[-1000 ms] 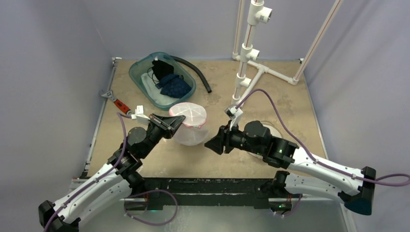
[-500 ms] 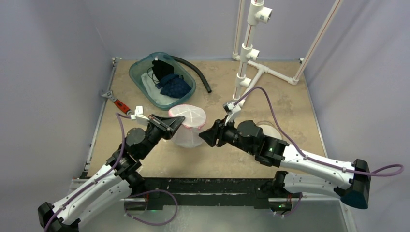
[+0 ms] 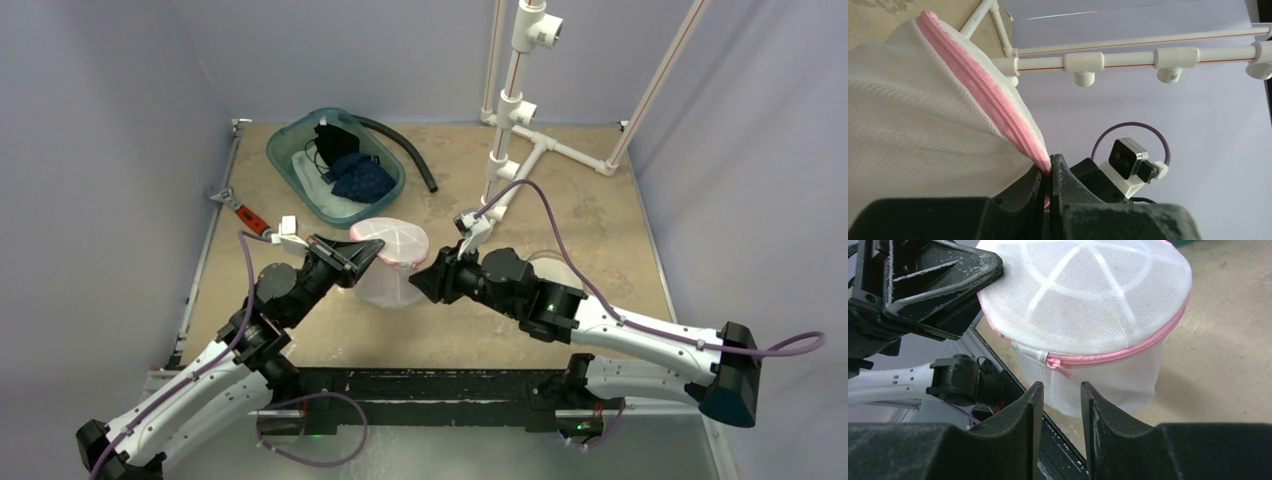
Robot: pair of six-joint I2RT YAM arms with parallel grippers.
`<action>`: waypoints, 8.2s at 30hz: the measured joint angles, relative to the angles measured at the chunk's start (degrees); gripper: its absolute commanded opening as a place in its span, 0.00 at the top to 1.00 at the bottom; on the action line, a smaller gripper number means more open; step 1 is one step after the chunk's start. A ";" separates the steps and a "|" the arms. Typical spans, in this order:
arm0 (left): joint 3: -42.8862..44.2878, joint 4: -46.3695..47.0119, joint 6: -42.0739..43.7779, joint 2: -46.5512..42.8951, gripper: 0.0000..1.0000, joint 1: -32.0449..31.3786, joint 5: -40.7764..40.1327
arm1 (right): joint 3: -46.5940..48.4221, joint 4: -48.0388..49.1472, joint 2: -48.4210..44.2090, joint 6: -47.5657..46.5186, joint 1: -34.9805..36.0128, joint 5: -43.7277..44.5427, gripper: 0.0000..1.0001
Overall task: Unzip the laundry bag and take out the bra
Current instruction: Unzip the laundry bag at the center of the board.
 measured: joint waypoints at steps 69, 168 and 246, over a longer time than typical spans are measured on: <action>11.21 -11.58 23.71 8.04 0.81 -0.04 25.68 | -7.15 -14.03 -13.51 0.00 0.11 13.11 1.00; -1.20 5.09 -6.62 18.84 1.00 -19.82 -23.89 | -16.46 -9.99 -17.86 1.79 0.79 6.78 1.00; 15.17 -16.52 -18.08 36.63 0.35 -30.27 -24.59 | -14.43 -12.55 -16.87 3.02 0.79 8.50 1.00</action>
